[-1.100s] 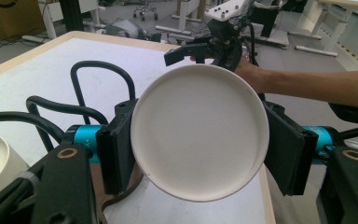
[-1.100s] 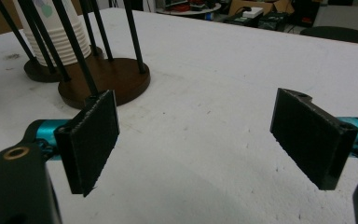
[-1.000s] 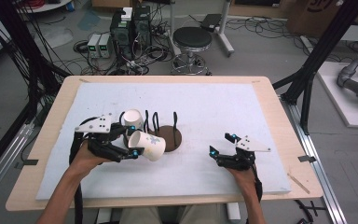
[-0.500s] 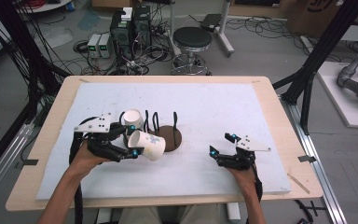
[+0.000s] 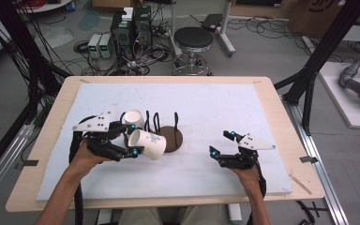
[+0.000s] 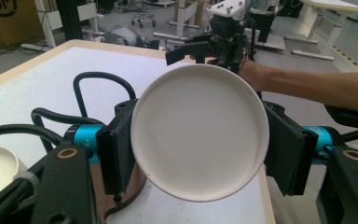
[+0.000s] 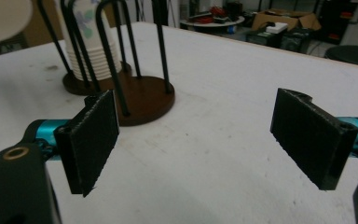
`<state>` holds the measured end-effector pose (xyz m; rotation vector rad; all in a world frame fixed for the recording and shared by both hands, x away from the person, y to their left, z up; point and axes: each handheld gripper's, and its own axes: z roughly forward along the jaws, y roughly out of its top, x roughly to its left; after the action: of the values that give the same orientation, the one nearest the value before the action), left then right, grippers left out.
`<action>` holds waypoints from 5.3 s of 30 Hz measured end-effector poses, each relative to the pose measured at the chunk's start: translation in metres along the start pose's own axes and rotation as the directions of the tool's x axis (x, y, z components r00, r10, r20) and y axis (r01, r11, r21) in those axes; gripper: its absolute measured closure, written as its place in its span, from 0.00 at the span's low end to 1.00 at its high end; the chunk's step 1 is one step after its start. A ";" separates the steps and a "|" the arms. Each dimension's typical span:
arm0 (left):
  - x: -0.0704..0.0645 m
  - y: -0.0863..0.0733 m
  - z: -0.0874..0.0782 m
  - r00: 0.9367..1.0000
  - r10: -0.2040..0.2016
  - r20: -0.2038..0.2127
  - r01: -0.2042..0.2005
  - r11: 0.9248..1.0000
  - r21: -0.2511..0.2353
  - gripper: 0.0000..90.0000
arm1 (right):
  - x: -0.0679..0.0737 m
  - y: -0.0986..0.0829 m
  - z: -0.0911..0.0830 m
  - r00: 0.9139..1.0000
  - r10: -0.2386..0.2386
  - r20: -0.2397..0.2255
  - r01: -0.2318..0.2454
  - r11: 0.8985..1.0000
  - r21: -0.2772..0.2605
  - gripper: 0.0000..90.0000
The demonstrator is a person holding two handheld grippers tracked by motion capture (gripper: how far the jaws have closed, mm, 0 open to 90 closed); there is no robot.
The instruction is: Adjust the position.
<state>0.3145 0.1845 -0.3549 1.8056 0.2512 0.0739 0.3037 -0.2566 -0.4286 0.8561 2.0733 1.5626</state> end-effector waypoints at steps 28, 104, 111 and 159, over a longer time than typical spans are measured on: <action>-0.004 -0.005 0.012 1.000 -0.011 -0.009 0.010 1.000 -0.025 0.38 | 0.029 0.062 0.009 0.957 -0.120 -0.263 0.124 0.992 0.002 0.17; -0.022 0.004 0.029 0.999 0.023 0.041 -0.019 0.996 -0.090 0.38 | 0.085 0.102 0.099 0.711 -0.165 -0.684 0.288 0.955 0.068 0.21; -0.021 0.004 0.027 0.999 0.024 0.041 -0.020 0.996 -0.091 0.38 | 0.085 0.100 0.103 0.707 -0.150 -0.691 0.288 0.954 0.088 0.27; -0.019 0.000 0.009 0.999 -0.001 -0.040 0.001 1.000 0.001 0.07 | 0.072 0.099 0.093 0.762 -0.144 -0.632 0.289 0.948 0.133 0.32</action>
<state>0.2972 0.1721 -0.3550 1.8064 0.2810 0.1094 0.3334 -0.1237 -0.3581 0.1277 2.7276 1.6400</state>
